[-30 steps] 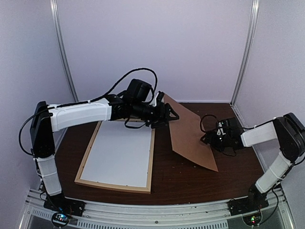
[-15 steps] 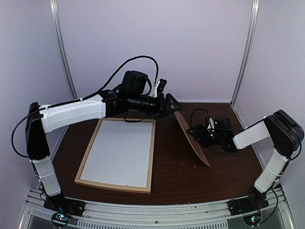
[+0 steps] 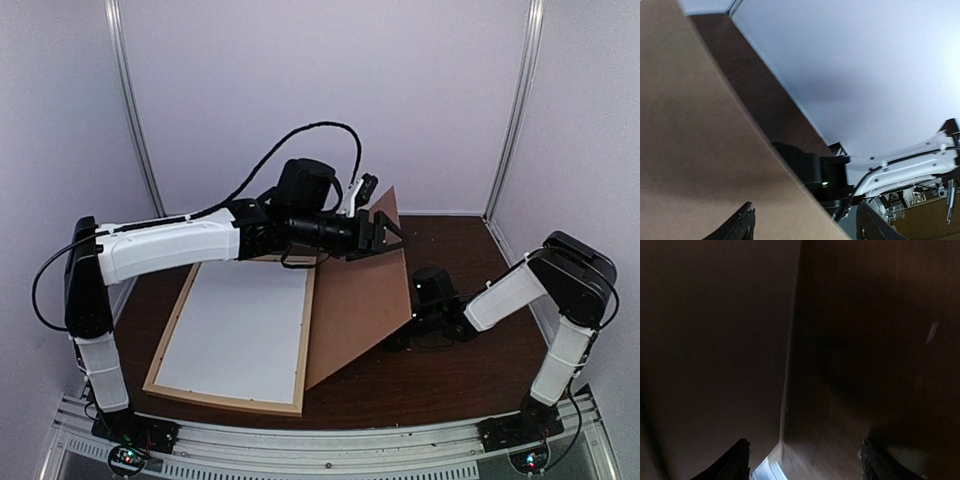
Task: Put the photo into the frame
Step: Turn over the backboard.
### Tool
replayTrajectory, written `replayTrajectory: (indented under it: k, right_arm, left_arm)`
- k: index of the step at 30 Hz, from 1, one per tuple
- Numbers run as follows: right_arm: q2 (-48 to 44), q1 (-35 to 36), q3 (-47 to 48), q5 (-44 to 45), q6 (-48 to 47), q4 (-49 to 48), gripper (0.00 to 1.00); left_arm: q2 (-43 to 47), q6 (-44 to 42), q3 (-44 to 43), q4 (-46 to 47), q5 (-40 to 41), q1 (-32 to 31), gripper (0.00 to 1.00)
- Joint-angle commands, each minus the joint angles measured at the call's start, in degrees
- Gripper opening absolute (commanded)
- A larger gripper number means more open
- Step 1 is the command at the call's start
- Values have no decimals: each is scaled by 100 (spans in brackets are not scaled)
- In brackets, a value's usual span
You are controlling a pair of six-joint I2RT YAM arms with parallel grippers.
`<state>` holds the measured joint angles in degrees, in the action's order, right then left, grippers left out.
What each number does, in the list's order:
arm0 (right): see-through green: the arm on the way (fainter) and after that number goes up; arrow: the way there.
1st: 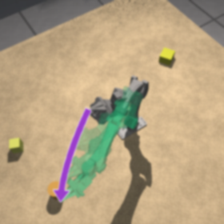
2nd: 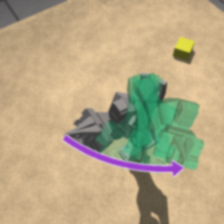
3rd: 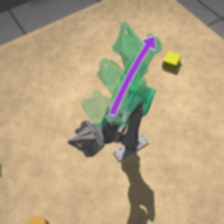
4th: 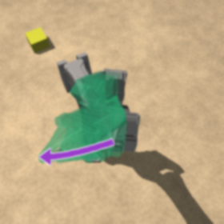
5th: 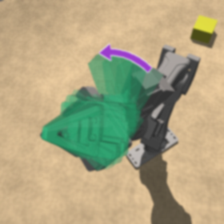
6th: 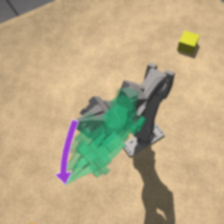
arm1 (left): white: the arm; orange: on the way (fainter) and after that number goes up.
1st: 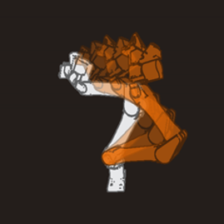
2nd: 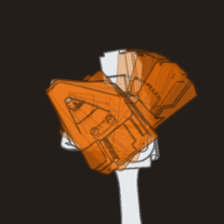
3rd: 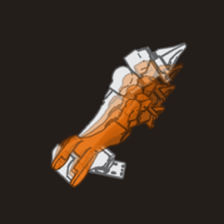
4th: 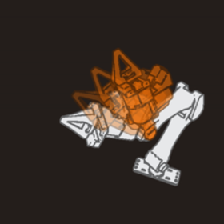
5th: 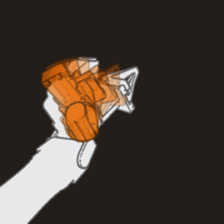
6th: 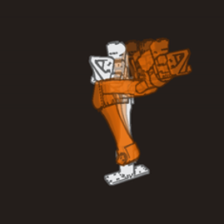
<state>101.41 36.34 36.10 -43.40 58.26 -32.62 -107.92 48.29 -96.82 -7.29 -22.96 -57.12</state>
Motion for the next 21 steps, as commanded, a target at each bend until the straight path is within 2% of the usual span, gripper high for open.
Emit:
replayTrajectory:
  k: [1,6,14,21]
  right_arm:
    - [-50,205,29,-789,-275,719,76]
    - [-236,231,272,-602,-585,1357,76]
    - [-333,230,471,-442,-690,1603,76]
    - [-879,294,1109,157,-1470,3243,76]
  left_arm:
    - [-190,-146,176,-495,334,-15,70]
    - [-67,-223,324,-586,487,-18,72]
    - [101,-313,519,-855,802,-18,74]
    - [139,-694,69,-1730,1235,-44,84]
